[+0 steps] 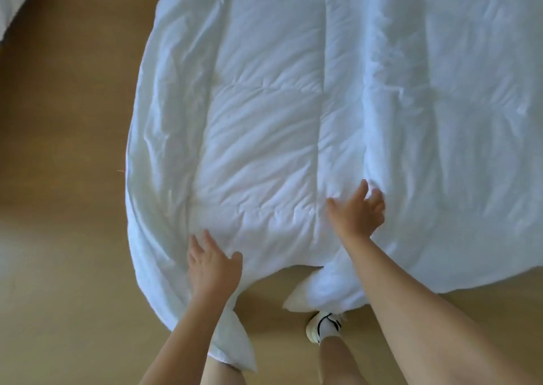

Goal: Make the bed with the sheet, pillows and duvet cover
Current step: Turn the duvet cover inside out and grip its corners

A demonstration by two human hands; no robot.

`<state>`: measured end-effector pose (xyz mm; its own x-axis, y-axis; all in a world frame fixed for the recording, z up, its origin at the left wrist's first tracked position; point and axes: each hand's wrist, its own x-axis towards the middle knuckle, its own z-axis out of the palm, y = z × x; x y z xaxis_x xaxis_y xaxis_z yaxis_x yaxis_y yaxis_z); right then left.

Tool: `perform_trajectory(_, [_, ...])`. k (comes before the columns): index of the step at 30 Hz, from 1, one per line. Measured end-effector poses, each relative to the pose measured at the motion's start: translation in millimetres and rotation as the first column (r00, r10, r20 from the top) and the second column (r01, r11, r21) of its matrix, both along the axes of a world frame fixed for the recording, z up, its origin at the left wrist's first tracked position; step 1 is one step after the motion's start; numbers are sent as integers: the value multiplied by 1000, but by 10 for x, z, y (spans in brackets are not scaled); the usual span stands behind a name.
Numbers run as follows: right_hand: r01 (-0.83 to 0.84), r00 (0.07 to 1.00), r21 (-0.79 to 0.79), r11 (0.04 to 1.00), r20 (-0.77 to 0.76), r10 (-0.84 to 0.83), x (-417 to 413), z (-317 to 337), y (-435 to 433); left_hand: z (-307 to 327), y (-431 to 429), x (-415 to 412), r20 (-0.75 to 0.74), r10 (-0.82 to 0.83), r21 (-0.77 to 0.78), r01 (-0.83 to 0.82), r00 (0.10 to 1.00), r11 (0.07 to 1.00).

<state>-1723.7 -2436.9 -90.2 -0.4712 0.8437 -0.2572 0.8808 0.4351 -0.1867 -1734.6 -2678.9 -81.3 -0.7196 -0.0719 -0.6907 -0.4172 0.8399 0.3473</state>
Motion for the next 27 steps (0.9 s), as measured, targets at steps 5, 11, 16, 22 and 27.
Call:
perform_trajectory(5, [-141, 987, 116, 983, 91, 131, 419, -111, 961, 1, 1323, 407, 14, -120, 162, 116, 993, 980])
perform_trajectory(11, [-125, 974, -157, 980, -207, 91, 751, 43, 1611, 117, 2696, 688, 105, -67, 400, 20, 992, 916])
perform_trajectory(16, [-150, 899, -393, 907, -437, -41, 1057, 643, 2243, 464, 3453, 704, 185, -33, 537, -73, 982, 841])
perform_trajectory(22, [-153, 881, -455, 877, -464, -87, 1613, 1392, 3031, 1056, 4738, 593, 303, -49, 680, -180, 952, 711])
perform_trajectory(27, [-171, 903, -460, 871, -428, -49, 2033, 1599, 3723, 1301, 5748, 902, 362, 64, 663, -305, 930, 684])
